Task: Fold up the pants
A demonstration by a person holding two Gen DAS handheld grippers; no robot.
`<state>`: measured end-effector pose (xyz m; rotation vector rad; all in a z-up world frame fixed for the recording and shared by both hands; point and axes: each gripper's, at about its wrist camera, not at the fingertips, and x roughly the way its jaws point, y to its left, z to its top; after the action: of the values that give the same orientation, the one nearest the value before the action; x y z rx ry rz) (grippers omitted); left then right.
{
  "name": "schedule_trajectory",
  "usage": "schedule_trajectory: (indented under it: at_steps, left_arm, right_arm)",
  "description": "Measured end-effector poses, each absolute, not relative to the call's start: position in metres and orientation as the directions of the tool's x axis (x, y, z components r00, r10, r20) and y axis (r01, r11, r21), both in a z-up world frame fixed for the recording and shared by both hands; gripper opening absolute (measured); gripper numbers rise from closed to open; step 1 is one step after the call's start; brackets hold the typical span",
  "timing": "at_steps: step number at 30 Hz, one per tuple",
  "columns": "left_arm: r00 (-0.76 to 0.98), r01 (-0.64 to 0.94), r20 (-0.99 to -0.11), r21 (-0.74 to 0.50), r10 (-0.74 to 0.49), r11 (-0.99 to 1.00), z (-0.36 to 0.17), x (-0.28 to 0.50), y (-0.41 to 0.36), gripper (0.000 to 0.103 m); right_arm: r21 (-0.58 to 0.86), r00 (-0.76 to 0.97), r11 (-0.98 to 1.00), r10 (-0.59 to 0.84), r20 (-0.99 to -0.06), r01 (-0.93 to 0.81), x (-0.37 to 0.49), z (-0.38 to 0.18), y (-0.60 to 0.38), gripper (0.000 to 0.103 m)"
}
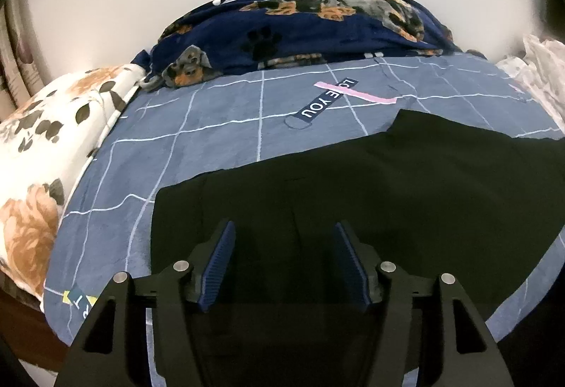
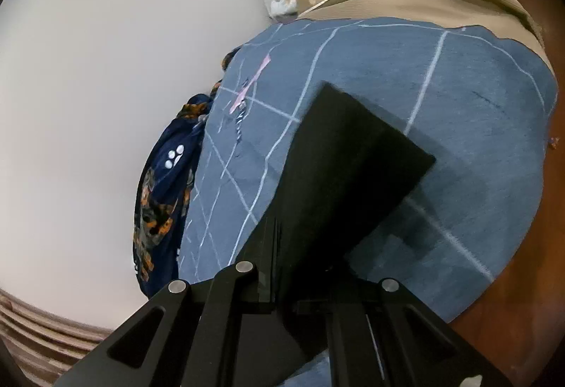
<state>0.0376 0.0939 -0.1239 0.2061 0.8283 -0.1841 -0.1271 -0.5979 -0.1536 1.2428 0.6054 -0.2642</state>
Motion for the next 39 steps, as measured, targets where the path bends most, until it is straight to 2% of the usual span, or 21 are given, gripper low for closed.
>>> schedule_trajectory:
  at_steps: [12,23,39]
  left_arm:
    - [0.664,0.213,-0.746,0.116,-0.057,0.97,-0.124,0.04,0.099,0.066]
    - [0.665,0.209,-0.745,0.117,-0.053,0.971,-0.124,0.04,0.1,0.07]
    - [0.664,0.226,-0.746,0.13,-0.055,0.966,-0.126,0.039,0.096,0.074]
  right_arm:
    - [0.831,0.834,0.362,0.205,-0.513,0.422,-0.103,-0.128,-0.565,0.007]
    - [0.845,0.795,0.421,0.357,-0.49,0.331,-0.069,-0.12,-0.496,0.007]
    - [0.818,0.682,0.513,0.503,-0.531,0.259,-0.037,-0.132,-0.404,0.007]
